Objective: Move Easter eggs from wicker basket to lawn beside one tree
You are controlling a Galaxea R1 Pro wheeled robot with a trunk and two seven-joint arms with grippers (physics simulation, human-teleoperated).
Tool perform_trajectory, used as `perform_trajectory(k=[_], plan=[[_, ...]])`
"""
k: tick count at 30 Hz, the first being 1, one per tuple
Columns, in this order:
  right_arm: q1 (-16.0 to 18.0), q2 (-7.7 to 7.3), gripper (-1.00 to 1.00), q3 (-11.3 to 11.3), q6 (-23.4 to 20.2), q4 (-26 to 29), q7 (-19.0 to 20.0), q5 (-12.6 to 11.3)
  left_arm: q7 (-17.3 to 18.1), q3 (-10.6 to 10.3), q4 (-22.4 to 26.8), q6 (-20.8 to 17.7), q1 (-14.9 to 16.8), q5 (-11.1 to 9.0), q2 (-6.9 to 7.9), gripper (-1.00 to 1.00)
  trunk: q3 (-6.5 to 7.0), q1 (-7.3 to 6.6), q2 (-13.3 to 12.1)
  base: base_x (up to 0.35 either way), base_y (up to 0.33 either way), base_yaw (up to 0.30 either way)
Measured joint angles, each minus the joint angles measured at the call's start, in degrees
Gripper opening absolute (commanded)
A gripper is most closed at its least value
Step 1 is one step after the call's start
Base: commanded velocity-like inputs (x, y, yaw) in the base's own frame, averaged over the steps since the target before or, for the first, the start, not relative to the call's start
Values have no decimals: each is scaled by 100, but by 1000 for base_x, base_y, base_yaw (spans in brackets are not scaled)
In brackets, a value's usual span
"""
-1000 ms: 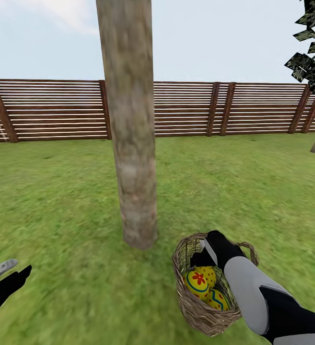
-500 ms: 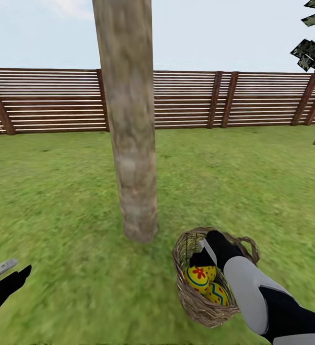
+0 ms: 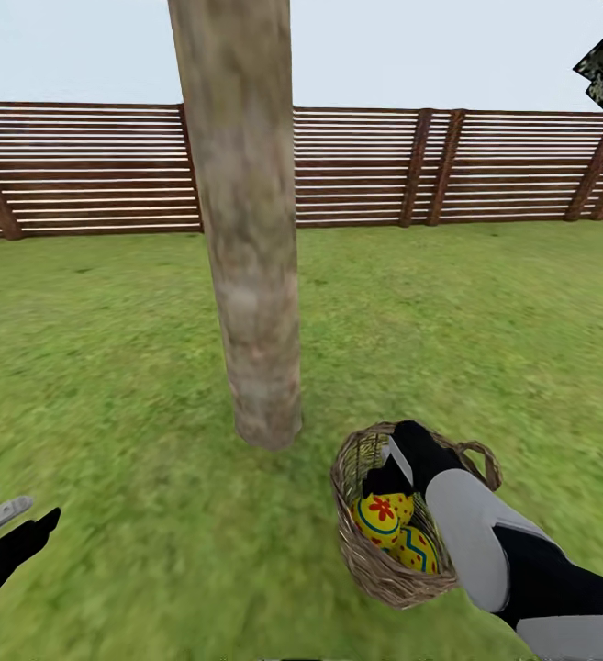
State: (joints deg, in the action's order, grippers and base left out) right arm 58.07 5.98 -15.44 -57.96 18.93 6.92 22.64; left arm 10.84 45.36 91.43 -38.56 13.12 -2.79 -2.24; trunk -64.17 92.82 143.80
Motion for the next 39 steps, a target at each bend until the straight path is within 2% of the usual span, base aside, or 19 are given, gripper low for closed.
perform_trajectory(k=[5, 20, 26, 30, 33, 39], plan=[[166, 11, 100, 10, -183, -10, -24, 1, 1, 0, 0, -7, 0, 0, 0, 100, -1, 0, 0, 0, 0, 0], [251, 14, 100, 51, -183, -170, -81, 39, 2, 0, 0, -157, 0, 0, 0, 100, -333, 39, 20, 0, 0, 0], [392, 22, 100, 52, -182, -187, -83, 36, 2, 0, 0, -174, 0, 0, 0, 100, -333, 38, 21, 0, 0, 0], [478, 52, 100, 57, -182, -189, -83, 35, 2, 0, 0, -176, 0, 0, 0, 100, -421, 49, 26, 0, 0, 0], [536, 78, 100, 59, -182, -187, -83, 35, 2, 0, 0, -179, 0, -1, 0, 100, -422, 49, 26, 0, 0, 0], [638, 99, 100, 60, -183, -186, -83, 43, 2, 0, 0, -185, 0, 0, 0, 100, -554, 65, 34, 0, 0, 0]])
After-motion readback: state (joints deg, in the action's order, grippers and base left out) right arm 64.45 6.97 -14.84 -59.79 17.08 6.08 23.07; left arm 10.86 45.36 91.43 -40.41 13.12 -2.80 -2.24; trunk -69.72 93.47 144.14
